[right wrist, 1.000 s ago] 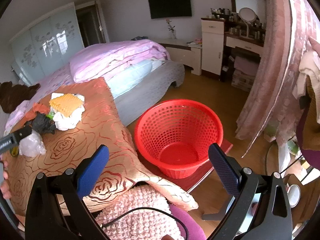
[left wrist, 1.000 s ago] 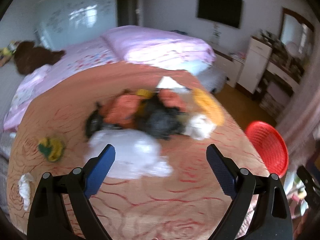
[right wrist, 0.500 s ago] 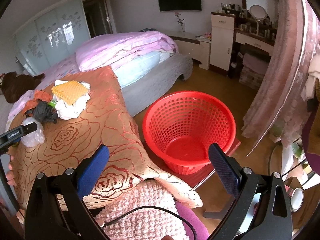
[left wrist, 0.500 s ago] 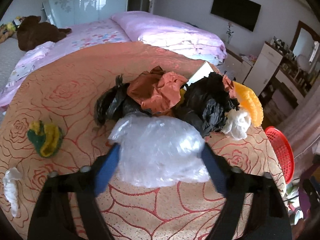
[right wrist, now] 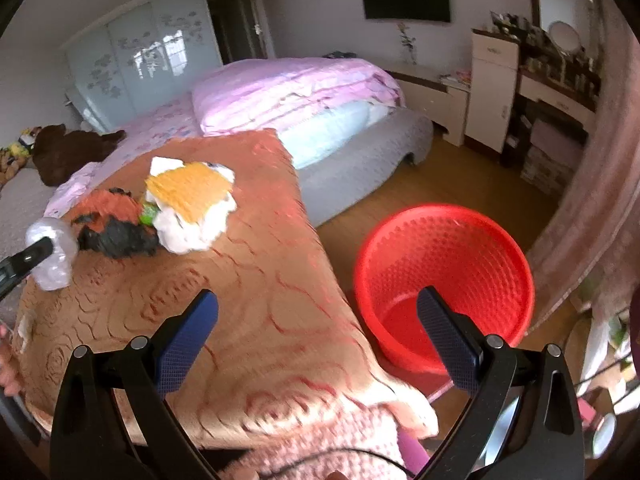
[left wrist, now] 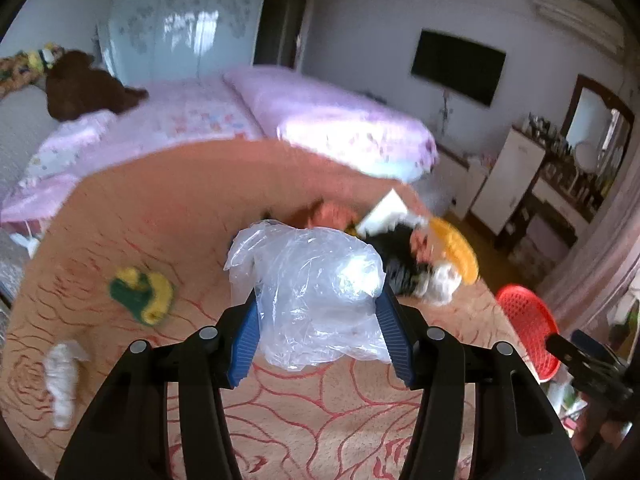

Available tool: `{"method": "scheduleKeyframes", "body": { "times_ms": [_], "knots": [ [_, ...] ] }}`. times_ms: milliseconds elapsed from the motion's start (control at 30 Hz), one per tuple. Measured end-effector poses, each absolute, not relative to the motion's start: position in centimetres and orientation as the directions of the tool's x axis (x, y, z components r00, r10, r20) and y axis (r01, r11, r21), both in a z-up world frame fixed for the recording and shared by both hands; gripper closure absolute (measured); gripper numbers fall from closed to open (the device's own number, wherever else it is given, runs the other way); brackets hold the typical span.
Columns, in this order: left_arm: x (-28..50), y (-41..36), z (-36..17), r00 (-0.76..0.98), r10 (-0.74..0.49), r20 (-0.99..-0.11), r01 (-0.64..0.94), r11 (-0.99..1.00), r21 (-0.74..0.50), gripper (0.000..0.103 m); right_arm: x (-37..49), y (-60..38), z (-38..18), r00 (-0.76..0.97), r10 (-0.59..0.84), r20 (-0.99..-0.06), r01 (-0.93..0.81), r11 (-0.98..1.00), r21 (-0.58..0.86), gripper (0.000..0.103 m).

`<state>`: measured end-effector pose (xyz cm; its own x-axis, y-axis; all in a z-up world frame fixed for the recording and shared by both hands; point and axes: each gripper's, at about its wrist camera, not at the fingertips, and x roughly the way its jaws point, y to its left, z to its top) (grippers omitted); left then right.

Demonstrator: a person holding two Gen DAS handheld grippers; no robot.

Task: Collect trash
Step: 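Grasp the yellow foam fruit net with the right gripper while the left holds the bag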

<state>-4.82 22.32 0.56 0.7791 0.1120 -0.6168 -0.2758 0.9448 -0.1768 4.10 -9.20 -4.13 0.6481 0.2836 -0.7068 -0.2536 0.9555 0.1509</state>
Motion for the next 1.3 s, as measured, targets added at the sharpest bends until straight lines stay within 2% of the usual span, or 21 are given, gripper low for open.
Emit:
{"method": "scheduleKeyframes", "body": {
  "times_ms": [167, 533, 633, 733, 800, 900, 1300],
  "knots": [
    [-5.6, 22.8, 2.3, 0.807, 0.160, -0.568, -0.297, 0.942, -0.157, 0.051, 6.4, -5.8, -2.6, 0.652, 0.340, -0.678, -0.317, 0.934, 0.164, 0.007],
    [-4.9, 23.0, 1.2, 0.787, 0.165, -0.595, -0.311, 0.938, -0.151, 0.051, 11.8, 1.1, -0.9, 0.615, 0.431, -0.661, -0.433, 0.884, 0.174, 0.008],
    [-4.8, 23.2, 0.9, 0.784, 0.169, -0.598, -0.315, 0.937, -0.148, 0.051, 13.1, 2.6, -1.5, 0.575, 0.449, -0.684, -0.459, 0.869, 0.184, 0.015],
    [-4.7, 23.2, 0.6, 0.781, 0.169, -0.602, -0.314, 0.938, -0.144, 0.051, 13.7, 4.2, -2.3, 0.538, 0.461, -0.706, -0.503, 0.848, 0.170, 0.029],
    [-4.6, 23.2, 0.4, 0.777, 0.167, -0.606, -0.313, 0.939, -0.143, 0.051, 13.8, 4.7, -3.1, 0.499, 0.469, -0.728, -0.524, 0.833, 0.177, 0.046],
    [-4.7, 23.2, 0.2, 0.777, 0.166, -0.607, -0.312, 0.939, -0.142, 0.051, 13.4, 5.1, -3.7, 0.474, 0.478, -0.740, -0.554, 0.815, 0.171, 0.059],
    [-5.0, 22.5, 0.6, 0.781, 0.166, -0.601, -0.300, 0.945, -0.128, 0.051, 9.0, 3.4, -2.8, 0.435, 0.557, -0.708, -0.606, 0.762, 0.227, 0.084]
  ]
}}
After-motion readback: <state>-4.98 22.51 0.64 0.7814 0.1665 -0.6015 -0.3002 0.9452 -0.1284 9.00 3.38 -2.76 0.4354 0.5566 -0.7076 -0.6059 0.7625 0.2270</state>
